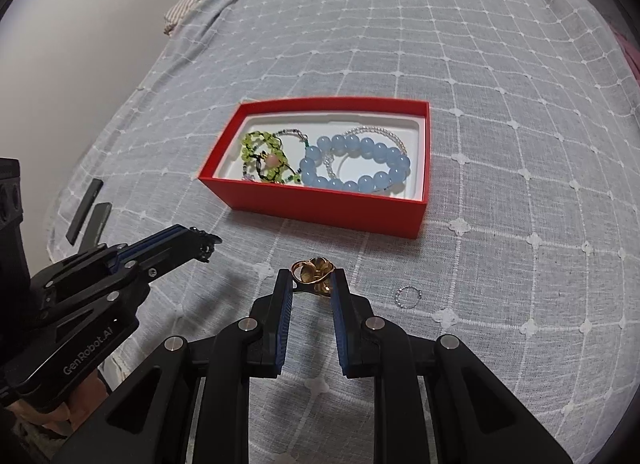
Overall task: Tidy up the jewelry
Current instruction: 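Carry the earring and gold ring over the red box with both tools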
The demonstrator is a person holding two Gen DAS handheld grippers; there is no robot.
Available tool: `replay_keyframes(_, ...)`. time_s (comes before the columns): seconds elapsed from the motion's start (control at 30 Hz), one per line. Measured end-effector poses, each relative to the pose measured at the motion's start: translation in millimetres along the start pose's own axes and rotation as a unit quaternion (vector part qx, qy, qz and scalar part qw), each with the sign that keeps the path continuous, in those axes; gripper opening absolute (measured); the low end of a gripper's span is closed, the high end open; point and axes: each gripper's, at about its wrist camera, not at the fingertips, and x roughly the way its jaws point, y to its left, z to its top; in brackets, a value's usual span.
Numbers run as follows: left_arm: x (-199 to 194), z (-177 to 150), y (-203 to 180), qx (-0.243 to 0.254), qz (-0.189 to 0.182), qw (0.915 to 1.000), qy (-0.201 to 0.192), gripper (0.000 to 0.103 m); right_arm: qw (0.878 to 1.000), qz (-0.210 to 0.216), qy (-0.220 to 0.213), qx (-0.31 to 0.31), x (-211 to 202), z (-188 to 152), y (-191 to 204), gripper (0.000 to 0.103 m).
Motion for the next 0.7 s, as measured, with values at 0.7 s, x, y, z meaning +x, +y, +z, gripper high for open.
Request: replay_keyframes(0.7, -16.2, 46.2, 11.5, -0.046, -0.085, 0.9941, -0.048, 0.006, 0.998, 0.032, -0.058, 0.021, -36.0, 21.7, -15.0, 0.020)
